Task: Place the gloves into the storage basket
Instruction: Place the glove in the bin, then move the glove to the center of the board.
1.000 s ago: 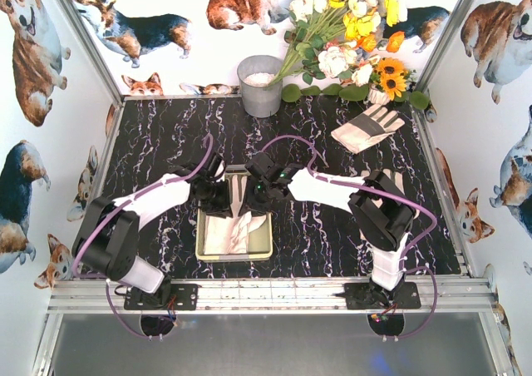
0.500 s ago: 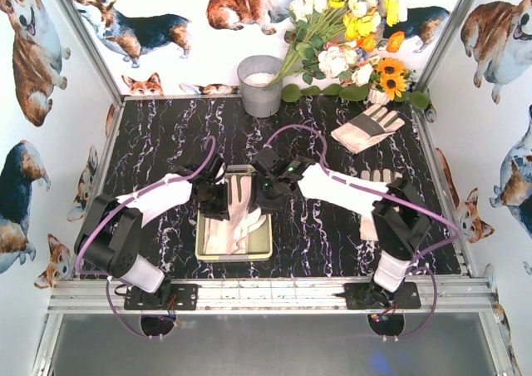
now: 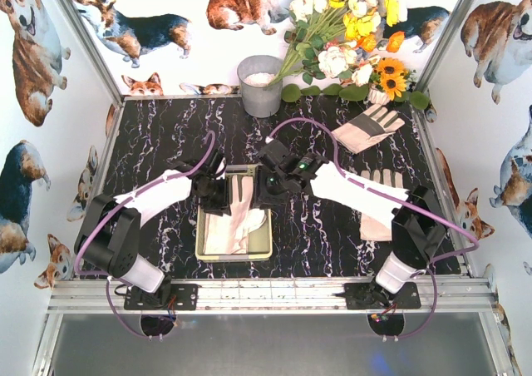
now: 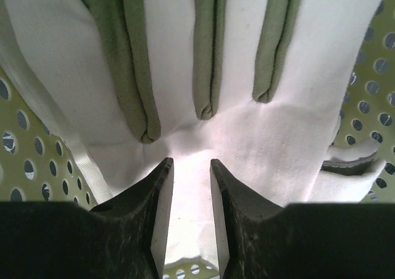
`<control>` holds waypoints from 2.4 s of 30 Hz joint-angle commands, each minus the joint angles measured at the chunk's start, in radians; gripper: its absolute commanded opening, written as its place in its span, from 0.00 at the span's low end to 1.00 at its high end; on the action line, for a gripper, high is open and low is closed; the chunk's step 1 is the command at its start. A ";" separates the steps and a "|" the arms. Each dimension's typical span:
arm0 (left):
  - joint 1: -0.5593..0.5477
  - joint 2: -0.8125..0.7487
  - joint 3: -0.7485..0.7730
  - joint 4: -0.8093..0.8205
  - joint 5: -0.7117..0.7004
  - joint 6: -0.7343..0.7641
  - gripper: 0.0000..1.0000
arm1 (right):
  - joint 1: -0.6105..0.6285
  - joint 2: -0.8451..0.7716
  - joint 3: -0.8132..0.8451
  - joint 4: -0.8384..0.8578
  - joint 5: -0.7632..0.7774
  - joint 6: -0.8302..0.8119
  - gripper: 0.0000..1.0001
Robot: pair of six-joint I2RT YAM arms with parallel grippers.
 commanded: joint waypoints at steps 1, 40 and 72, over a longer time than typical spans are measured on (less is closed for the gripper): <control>-0.004 -0.019 0.046 -0.016 0.005 0.017 0.26 | 0.017 0.072 0.082 0.089 -0.082 -0.018 0.30; 0.001 -0.303 0.215 -0.154 -0.152 0.012 0.82 | -0.139 -0.238 0.003 -0.123 0.100 -0.203 0.52; 0.223 -0.484 0.168 -0.265 -0.352 -0.044 1.00 | -0.988 0.149 0.011 0.326 0.281 -0.185 0.63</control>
